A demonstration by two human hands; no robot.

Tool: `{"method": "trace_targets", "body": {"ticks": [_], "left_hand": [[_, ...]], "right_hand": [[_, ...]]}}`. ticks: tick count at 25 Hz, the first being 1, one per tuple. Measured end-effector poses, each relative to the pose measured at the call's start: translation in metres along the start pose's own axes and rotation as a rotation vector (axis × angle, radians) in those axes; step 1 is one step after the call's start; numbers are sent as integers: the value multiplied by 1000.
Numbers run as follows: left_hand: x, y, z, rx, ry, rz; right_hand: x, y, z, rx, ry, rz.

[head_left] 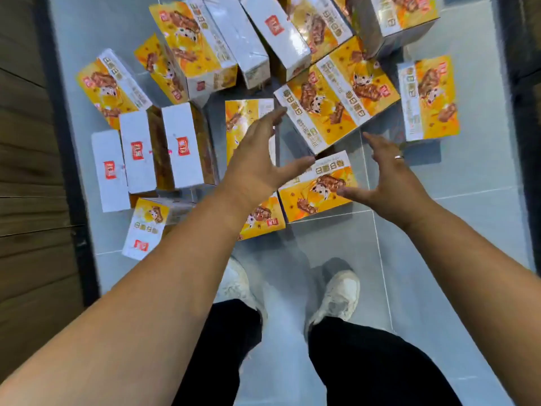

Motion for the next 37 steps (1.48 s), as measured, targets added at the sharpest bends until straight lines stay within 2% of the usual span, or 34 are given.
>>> {"method": "trace_targets", "body": {"ticks": [6, 10, 12, 16, 20, 25, 31, 37], "left_hand": [[-90, -16, -117, 191, -198, -175], [-151, -34, -190, 307, -690, -349], [-176, -44, -211, 353, -816, -364], [-204, -56, -224, 418, -716, -247], [-205, -58, -218, 447, -564, -133], [-163, -45, -157, 392, -303, -82], [-61, -20, -13, 179, -315, 32], [67, 40, 179, 69, -340, 93]], "right_hand": [[-100, -68, 89, -18, 191, -135], [-156, -107, 154, -78, 333, -215], [-176, -123, 182, -147, 246, -192], [-193, -139, 206, -239, -49, -158], [-184, -133, 201, -257, -38, -129], [-133, -94, 159, -246, -79, -20], [-12, -32, 50, -223, -76, 192], [145, 65, -86, -173, -144, 348]]}}
Point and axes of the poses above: each hand's wrist, its own y-axis away from the middle knuckle, its own x-axis out of the back of the hand, z = x × y, the point moved 1 cm from there along -y, towards the middle knuckle, and after that the axes turned 5 degrees about z, right-handed, at the moved point
